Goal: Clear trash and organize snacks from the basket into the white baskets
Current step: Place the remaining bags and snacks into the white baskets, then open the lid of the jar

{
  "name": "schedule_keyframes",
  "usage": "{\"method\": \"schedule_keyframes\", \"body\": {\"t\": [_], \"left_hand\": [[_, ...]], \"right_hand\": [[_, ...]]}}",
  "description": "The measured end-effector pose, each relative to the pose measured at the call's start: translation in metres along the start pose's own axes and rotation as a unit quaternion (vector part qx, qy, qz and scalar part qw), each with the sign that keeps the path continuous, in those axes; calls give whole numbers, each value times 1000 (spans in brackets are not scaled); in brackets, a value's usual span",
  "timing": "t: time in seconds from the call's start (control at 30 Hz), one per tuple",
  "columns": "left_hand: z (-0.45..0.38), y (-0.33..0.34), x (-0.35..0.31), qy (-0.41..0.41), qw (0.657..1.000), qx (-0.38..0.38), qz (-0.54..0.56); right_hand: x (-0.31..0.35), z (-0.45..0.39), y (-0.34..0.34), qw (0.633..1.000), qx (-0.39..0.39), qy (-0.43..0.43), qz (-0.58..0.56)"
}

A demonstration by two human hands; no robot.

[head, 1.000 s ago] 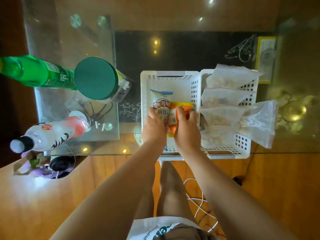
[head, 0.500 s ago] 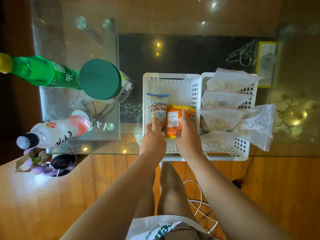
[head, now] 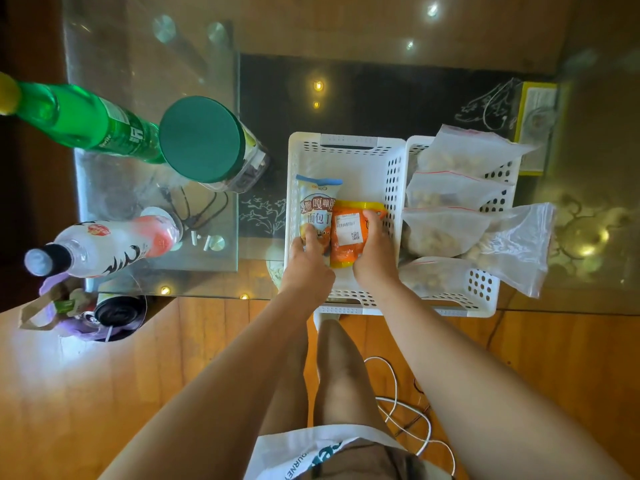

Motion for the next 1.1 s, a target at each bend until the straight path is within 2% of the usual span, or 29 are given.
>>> {"method": "schedule_keyframes", "body": {"t": [0.1,0.2,0.27,0.37,0.5,0.63,0.8,0.93,1.03,1.1], "left_hand": [[2,-1,2,5,1000,10,6],[2,-3,2,0,1000,11,16],[3,-4,0,6,1000,6,23],[7,-4,0,27,999,-3,18],[10,-4,6,33,999,-8,-21],[9,-4,9,31,999,16,-31],[20,-14,9,38,998,44,8],[51,-54,13,64,997,-15,43],[82,-101,24,94,984,-115,99],[103,-136,39,129,957,-201,165]], "right_hand": [[11,12,-10,1000,23,-13,17],[29,32,-26,996,-34,-74,31],[33,43,-27,995,-32,-93,35],[28,44,-17,996,23,-68,59],[18,26,-3,997,57,-10,51],[9,15,5,994,78,18,70],[12,13,-10,996,85,36,9],[36,27,-26,995,84,14,-56],[65,35,-33,994,98,-11,-46],[88,37,-36,994,99,-38,-41]]}}
Point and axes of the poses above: each hand's wrist, its own z-axis away from the middle knuckle, its own y-axis out of the palm, x = y × z, the point moved 5 cm from there along -z, towards the middle knuckle, and after that the axes turned 5 degrees about -y, right-handed, at the moved point
